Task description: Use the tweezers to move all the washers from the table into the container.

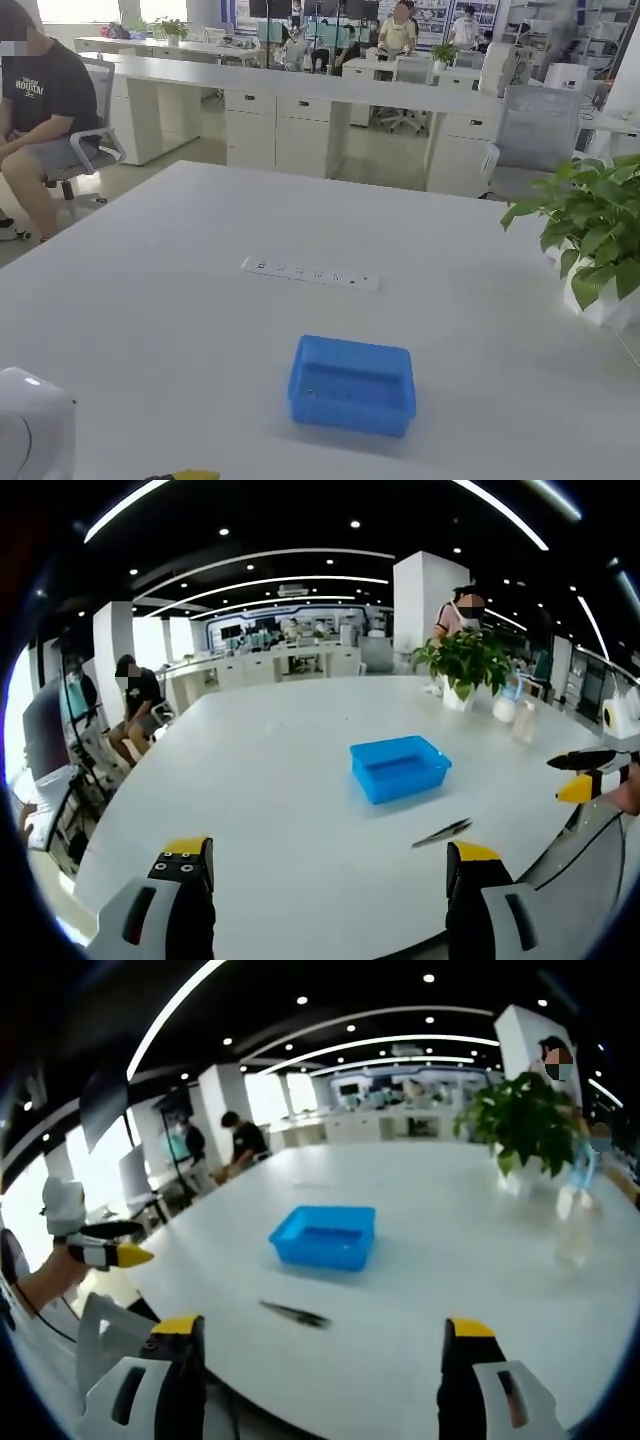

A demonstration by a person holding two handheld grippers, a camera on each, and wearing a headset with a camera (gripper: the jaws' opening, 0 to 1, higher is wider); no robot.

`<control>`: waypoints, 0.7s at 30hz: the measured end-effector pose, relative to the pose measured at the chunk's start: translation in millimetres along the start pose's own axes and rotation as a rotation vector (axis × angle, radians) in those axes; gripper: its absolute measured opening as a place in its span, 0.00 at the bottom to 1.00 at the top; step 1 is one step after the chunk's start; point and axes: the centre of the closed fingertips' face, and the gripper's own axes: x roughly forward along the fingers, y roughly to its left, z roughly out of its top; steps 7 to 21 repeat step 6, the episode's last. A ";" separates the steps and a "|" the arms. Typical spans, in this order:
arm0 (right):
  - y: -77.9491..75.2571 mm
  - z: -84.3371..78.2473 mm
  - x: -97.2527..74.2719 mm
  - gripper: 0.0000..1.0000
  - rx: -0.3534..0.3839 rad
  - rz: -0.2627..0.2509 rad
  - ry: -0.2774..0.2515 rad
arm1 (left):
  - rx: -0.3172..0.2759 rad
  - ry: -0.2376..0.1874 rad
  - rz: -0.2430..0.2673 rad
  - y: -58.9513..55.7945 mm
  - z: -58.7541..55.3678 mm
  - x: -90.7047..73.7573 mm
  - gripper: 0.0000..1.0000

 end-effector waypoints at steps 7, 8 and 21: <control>-2.2 -3.6 2.3 0.94 0.000 -0.011 0.029 | 0.041 0.036 -0.003 1.7 -7.3 6.9 0.99; -2.2 -3.6 2.3 0.94 0.000 -0.011 0.029 | 0.041 0.036 -0.003 1.7 -7.3 6.9 0.99; -2.2 -3.6 2.3 0.94 0.000 -0.011 0.029 | 0.041 0.036 -0.003 1.7 -7.3 6.9 0.99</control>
